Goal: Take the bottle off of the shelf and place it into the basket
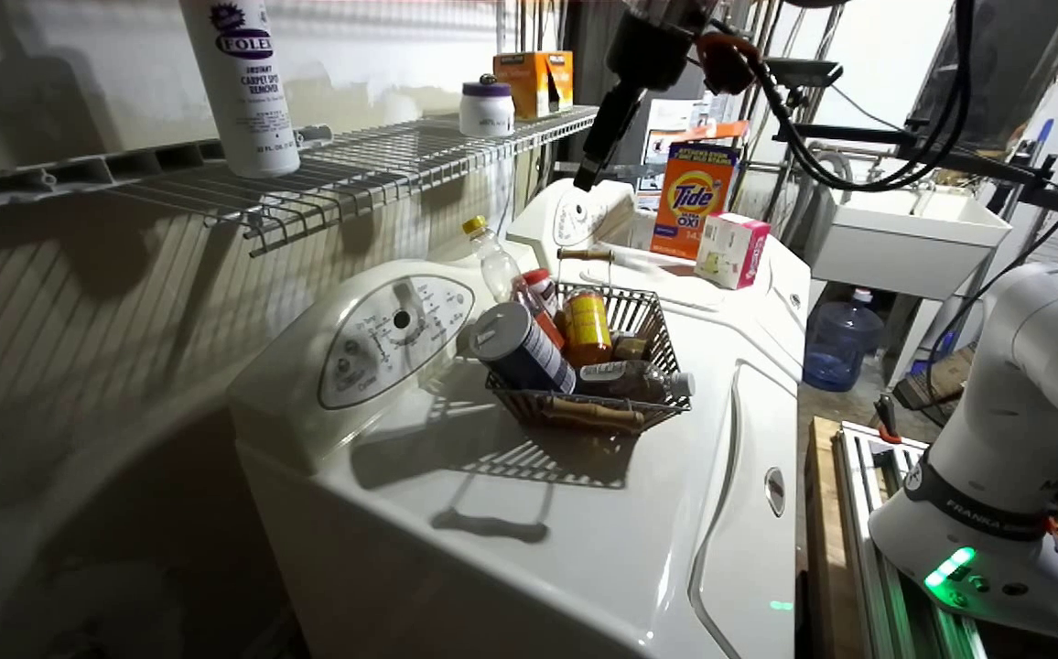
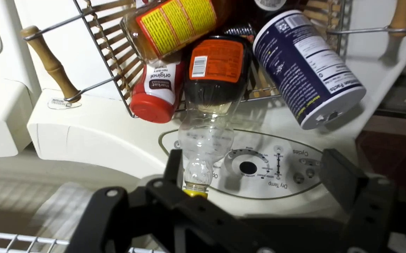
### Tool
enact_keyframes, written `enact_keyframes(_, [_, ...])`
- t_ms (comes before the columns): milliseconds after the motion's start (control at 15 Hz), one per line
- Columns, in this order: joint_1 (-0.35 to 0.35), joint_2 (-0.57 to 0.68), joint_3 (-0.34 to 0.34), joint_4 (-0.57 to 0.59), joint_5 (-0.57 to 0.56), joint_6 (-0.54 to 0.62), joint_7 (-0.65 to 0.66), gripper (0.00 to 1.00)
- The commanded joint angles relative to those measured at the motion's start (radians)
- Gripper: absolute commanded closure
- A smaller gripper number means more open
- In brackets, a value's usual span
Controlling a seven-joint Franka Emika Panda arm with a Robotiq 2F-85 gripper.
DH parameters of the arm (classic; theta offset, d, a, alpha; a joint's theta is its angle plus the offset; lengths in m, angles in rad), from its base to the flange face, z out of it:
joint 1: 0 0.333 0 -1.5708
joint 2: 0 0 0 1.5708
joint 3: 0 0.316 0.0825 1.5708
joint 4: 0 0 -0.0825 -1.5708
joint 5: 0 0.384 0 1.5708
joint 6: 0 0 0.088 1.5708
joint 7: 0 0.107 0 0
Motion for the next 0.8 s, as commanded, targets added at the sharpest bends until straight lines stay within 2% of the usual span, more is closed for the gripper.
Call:
enact_keyframes(0, [0.027, -0.023, -0.008, 0.036, 0.059, -0.137, -0.065, 0.0])
enact_keyframes(333, [0.041, -0.03, -0.006, 0.055, 0.096, -0.223, -0.096, 0.0])
enact_keyframes(733, [0.033, -0.024, 0.005, 0.047, 0.067, -0.204, -0.077, 0.0])
